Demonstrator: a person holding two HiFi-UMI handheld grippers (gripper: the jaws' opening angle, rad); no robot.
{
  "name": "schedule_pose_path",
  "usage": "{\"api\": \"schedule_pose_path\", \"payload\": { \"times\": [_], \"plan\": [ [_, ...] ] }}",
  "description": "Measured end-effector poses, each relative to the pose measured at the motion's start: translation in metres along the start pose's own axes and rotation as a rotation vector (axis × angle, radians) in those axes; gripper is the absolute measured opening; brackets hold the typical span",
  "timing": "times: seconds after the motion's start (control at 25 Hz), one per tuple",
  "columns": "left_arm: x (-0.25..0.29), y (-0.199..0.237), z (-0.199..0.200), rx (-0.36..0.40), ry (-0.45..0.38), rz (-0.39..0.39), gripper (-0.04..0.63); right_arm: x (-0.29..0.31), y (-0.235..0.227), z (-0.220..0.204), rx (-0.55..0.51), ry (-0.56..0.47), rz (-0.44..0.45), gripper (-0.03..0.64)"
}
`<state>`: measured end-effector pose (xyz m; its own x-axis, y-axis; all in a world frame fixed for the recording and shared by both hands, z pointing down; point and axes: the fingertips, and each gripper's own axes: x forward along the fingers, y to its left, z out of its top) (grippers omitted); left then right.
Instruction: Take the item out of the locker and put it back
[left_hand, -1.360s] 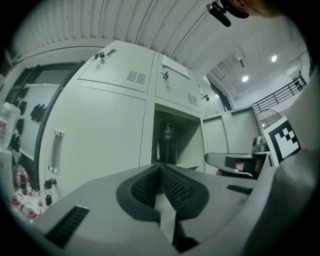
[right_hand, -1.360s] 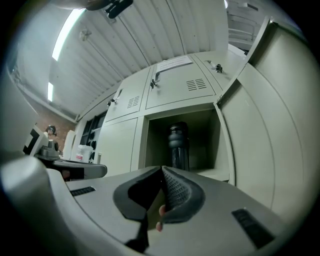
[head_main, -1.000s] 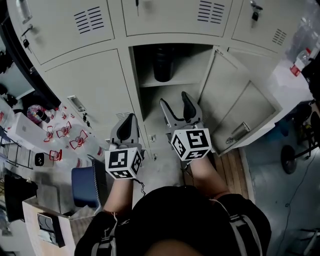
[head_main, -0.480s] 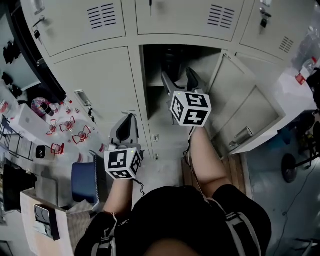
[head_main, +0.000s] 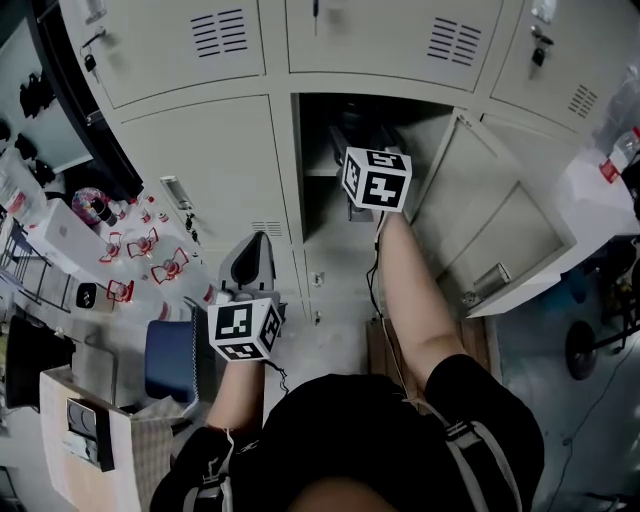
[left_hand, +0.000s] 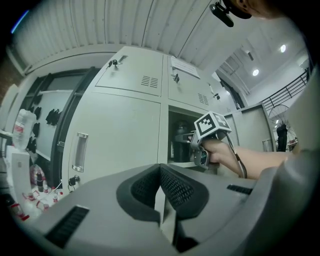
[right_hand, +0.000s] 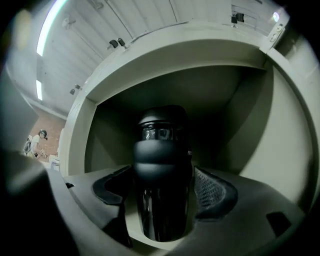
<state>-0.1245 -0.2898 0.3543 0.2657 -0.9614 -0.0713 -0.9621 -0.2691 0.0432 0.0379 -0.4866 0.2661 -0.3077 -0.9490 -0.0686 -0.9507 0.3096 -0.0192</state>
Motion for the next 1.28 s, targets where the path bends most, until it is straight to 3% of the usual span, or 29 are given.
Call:
{"api": "schedule_pose_path", "payload": {
  "times": [0.36,0.64,1.28],
  "plan": [
    [0.001,0.006,0.000,0.001,-0.001,0.028,0.012,0.021,0.001,-0.004,0.011,0.033,0.013,0.399],
    [0.003,0.008,0.001,0.006,-0.001,0.036,0.012,0.035,0.002,-0.027,0.052,0.156,0.045,0.403],
    [0.002,0.006,0.003,-0.002,-0.011,0.032,0.012,0.015,0.006,-0.017,-0.034,0.118,0.029,0.397]
  ]
}}
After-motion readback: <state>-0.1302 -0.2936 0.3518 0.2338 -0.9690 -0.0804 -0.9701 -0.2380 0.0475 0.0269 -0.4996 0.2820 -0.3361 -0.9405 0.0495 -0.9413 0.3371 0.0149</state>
